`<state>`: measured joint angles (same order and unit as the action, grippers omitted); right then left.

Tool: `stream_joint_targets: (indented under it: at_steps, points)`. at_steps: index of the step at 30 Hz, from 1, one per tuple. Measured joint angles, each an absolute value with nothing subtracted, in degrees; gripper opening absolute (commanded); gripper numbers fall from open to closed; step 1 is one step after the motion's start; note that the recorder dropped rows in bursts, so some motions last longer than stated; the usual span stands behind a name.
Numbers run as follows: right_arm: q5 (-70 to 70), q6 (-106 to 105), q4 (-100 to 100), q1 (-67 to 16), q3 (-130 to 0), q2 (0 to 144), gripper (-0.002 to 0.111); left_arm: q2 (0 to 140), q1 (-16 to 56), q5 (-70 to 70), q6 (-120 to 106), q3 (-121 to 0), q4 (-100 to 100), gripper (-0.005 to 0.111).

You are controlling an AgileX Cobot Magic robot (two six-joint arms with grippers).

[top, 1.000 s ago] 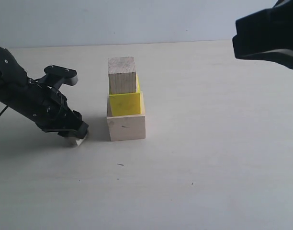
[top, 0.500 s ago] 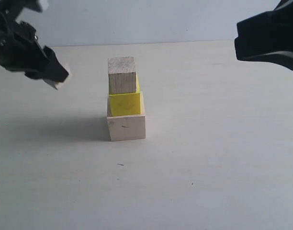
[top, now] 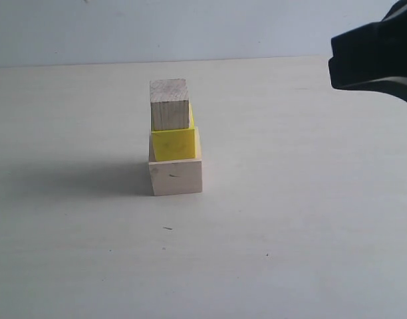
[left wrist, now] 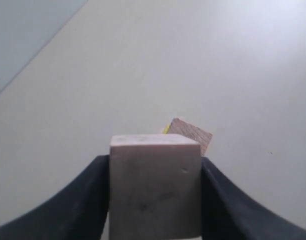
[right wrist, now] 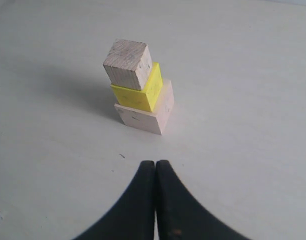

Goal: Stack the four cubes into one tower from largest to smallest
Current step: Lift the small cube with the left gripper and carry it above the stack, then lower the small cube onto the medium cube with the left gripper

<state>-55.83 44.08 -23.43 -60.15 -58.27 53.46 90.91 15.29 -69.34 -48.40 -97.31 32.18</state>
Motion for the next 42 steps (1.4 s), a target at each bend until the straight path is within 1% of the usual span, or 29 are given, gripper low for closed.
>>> stream_joint_targets:
  at_steps: [3,8,16,30,42]
  points:
    - [-56.1,44.0,-22.8,-60.1,-58.3,53.5,0.000,93.6,18.2,-69.4,-49.2,-100.9,30.6,0.000]
    - [-57.3,44.0,-22.4,-60.1,-58.3,53.5,0.000,96.9,23.1,-70.2,-49.0,-101.0,24.6,0.000]
    - [-57.3,43.9,-22.3,-60.1,-58.3,53.5,0.000,101.7,28.2,-70.2,-37.0,-101.0,20.2,0.000]
    - [-57.3,44.1,-22.3,-60.1,-58.3,53.5,0.000,103.7,28.3,-70.2,-31.4,-101.0,19.2,0.000]
    - [-57.4,44.1,-22.3,-60.1,-58.3,53.5,0.000,103.7,28.3,-70.2,-4.1,-101.0,23.2,0.000]
